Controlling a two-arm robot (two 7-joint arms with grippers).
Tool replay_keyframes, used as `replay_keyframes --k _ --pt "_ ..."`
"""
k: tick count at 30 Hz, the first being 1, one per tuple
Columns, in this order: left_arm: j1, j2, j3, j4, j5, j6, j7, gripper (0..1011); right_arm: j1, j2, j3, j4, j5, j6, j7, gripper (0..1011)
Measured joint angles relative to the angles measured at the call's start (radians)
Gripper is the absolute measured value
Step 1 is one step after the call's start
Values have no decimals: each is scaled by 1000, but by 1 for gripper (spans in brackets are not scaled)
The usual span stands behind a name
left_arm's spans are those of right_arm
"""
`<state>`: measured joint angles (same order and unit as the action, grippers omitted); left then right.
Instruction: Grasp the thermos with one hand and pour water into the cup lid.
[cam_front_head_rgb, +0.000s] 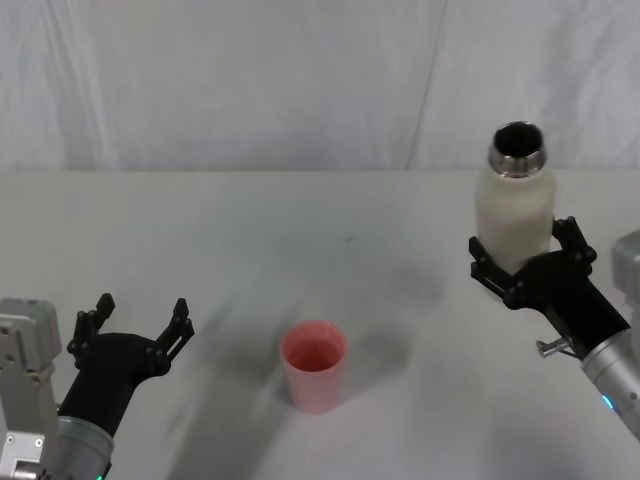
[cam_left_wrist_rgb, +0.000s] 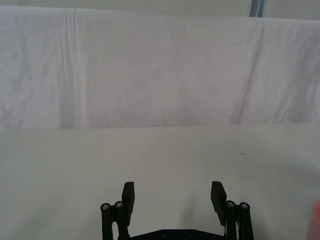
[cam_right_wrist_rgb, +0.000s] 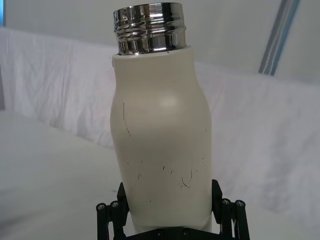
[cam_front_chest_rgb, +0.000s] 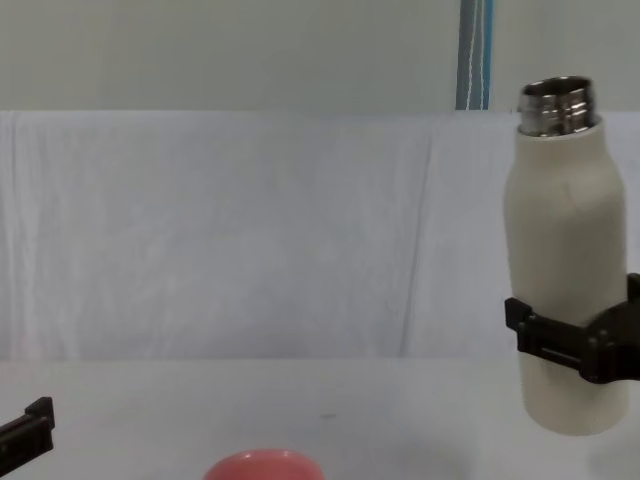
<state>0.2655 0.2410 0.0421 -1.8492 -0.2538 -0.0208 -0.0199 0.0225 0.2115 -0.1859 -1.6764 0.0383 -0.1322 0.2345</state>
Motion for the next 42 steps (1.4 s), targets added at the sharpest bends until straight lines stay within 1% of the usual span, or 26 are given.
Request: replay_keyframes --k 4,7,8,10,12,13,16,17,20,23,29,36,42 --pt "0 0 0 0 0 0 0 1001 -7 -7 21 0 76 23 19 969" --pt "0 0 0 0 0 0 0 1001 -12 -8 30 0 113 36 24 969" --pt "0 0 0 0 0 0 0 1001 -12 -8 30 0 113 36 24 969" --pt "0 0 0 0 0 0 0 1001 -15 -9 36 0 143 47 26 969" --pt "0 0 0 0 0 0 0 1001 -17 -10 39 0 159 53 26 969" --pt "0 0 0 0 0 0 0 1001 -19 -12 43 1 177 60 27 969" --pt "0 0 0 0 0 0 0 1001 -21 -14 48 4 203 70 27 969" --pt "0 0 0 0 0 0 0 1001 -23 -15 50 6 218 78 27 969" --pt "0 0 0 0 0 0 0 1001 -25 -14 51 10 240 95 27 969" --pt "0 0 0 0 0 0 0 1001 -25 -10 49 13 251 112 22 969" --pt "0 0 0 0 0 0 0 1001 -18 5 34 25 257 135 12 969" --pt "0 0 0 0 0 0 0 1001 -3 16 17 46 258 143 14 969" --pt "0 0 0 0 0 0 0 1001 22 23 -2 78 257 145 20 969"
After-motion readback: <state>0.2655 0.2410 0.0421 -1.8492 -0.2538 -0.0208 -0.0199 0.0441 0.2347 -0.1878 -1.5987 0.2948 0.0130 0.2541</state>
